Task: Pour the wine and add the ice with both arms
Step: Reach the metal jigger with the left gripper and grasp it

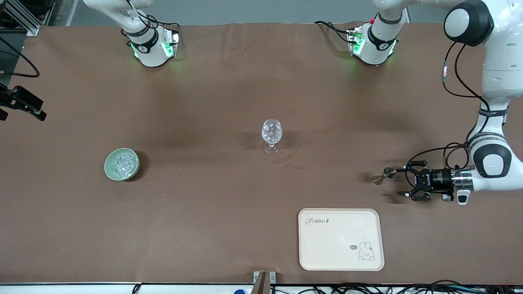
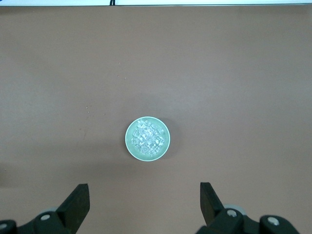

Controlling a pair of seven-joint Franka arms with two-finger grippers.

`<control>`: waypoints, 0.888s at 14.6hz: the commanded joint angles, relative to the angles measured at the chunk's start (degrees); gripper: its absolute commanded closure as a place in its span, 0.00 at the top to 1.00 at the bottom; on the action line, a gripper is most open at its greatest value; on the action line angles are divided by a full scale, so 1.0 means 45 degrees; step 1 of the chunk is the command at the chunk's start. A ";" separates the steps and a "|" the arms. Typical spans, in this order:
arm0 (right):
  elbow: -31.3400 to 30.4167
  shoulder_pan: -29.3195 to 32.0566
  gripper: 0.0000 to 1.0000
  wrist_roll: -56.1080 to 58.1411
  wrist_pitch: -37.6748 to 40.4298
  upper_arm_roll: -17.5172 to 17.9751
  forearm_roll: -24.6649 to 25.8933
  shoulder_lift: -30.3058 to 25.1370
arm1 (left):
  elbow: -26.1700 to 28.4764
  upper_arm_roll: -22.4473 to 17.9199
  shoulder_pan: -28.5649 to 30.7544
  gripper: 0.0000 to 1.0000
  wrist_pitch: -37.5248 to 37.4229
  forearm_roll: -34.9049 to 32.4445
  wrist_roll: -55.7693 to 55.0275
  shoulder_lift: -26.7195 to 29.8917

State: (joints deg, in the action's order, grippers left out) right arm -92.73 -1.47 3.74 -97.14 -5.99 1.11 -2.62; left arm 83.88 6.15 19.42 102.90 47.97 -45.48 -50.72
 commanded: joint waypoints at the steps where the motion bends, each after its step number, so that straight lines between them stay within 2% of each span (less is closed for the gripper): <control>1: -0.0234 0.0015 1.00 -0.0147 -0.0133 -0.0016 -0.0050 -0.0140 | -0.0262 0.0039 -0.0018 0.91 0.0023 0.0511 -0.0226 -0.0388; 6: -0.0234 0.0054 1.00 -0.0128 -0.0191 -0.0016 -0.0051 0.0035 | -0.0145 0.0254 -0.0038 0.83 -0.0503 0.1137 -0.0011 -0.0525; 10: -0.1073 0.0152 1.00 -0.0128 -0.1478 -0.0016 -0.0031 0.0114 | 0.0011 0.0274 -0.0038 0.75 -0.0816 0.1196 0.1570 -0.0662; 13: -0.1054 0.0288 1.00 -0.0128 -0.2141 -0.0036 -0.0031 0.0854 | 0.0070 0.0294 -0.0038 0.71 -0.1049 0.1196 0.1591 -0.0662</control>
State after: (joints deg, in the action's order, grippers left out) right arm -97.10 -1.03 3.72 -104.43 -6.41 1.11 -0.33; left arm 84.18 7.43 19.18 99.66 52.05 -39.29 -53.60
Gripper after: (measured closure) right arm 0.000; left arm 0.269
